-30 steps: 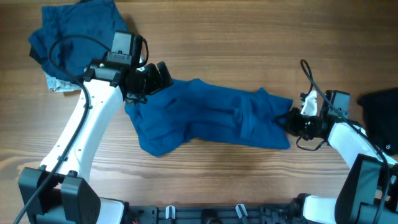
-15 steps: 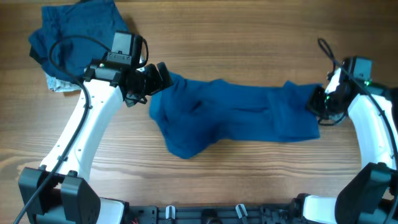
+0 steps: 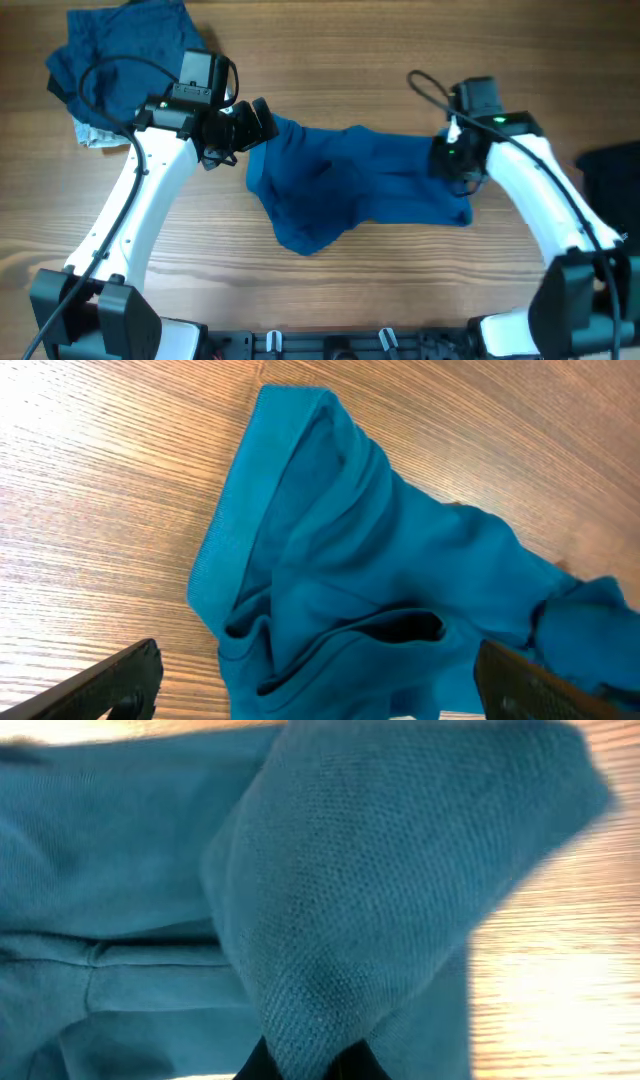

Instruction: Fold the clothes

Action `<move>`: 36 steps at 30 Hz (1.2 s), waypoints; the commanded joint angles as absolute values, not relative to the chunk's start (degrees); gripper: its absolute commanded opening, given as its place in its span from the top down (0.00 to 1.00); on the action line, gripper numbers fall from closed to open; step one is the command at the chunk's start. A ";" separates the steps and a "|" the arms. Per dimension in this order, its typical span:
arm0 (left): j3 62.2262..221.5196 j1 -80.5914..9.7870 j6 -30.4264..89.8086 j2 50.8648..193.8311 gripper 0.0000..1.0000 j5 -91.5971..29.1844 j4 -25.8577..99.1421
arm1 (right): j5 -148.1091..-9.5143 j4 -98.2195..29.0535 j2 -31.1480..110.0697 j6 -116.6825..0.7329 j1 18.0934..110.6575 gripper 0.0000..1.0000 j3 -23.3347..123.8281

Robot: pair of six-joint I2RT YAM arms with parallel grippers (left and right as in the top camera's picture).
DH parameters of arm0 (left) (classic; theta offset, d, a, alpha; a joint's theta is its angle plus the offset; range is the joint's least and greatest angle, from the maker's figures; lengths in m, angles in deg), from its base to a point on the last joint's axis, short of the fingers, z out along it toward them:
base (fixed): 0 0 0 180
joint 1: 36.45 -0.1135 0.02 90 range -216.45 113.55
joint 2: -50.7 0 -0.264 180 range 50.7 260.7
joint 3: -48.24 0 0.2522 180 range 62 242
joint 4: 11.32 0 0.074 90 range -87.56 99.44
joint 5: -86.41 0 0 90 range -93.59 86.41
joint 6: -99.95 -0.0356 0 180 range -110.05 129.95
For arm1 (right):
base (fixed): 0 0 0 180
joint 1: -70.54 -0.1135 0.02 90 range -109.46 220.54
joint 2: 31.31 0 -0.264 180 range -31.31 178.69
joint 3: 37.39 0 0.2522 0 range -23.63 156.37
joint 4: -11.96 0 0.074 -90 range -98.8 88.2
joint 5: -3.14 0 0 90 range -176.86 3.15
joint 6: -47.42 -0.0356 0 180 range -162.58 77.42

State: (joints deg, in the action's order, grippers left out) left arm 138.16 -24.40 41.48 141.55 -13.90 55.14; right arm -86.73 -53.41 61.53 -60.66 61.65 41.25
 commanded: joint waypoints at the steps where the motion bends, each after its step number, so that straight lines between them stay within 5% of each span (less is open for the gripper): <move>1: 138.40 -24.29 40.32 141.79 0.00 -13.52 55.10 | -86.82 -51.82 65.57 -65.36 58.11 0.96 42.30; 6: 138.40 -24.29 40.30 141.79 0.00 -13.52 55.25 | -82.04 -46.81 66.73 -65.73 55.47 0.91 42.30; 8: 138.40 -24.29 40.15 141.79 0.00 -13.52 55.32 | -80.75 -46.09 66.75 -65.49 55.49 0.78 42.30; 10: 138.40 -24.29 40.15 141.79 0.00 -13.52 55.23 | -78.32 -45.19 66.75 -64.27 55.49 0.47 42.30; 13: 138.40 -24.29 40.15 141.79 0.00 -13.52 55.25 | -75.22 -44.25 66.73 -63.15 55.49 0.20 42.30; 16: 138.40 -24.29 40.15 141.79 0.00 -13.52 55.56 | -75.39 -44.50 66.27 -63.42 56.04 0.14 43.07; 23: 138.40 -24.29 40.15 141.79 0.00 -13.52 55.91 | -77.38 -45.43 60.52 -61.80 62.86 0.21 49.30; 24: 138.40 -24.29 40.17 141.79 0.00 -13.52 55.89 | -77.34 -45.52 60.48 -61.82 64.58 0.28 49.27; 26: 138.40 -24.29 40.17 141.79 0.00 -13.52 55.82 | -75.06 -45.57 61.13 -61.78 67.62 0.59 48.95; 30: 138.40 -24.29 40.17 141.79 0.00 -13.52 55.84 | -73.64 -45.50 63.34 -61.01 69.13 0.96 47.24; 36: 138.40 -24.29 40.17 141.79 0.00 -13.55 55.67 | -68.33 -44.06 67.32 -61.60 69.00 0.96 43.68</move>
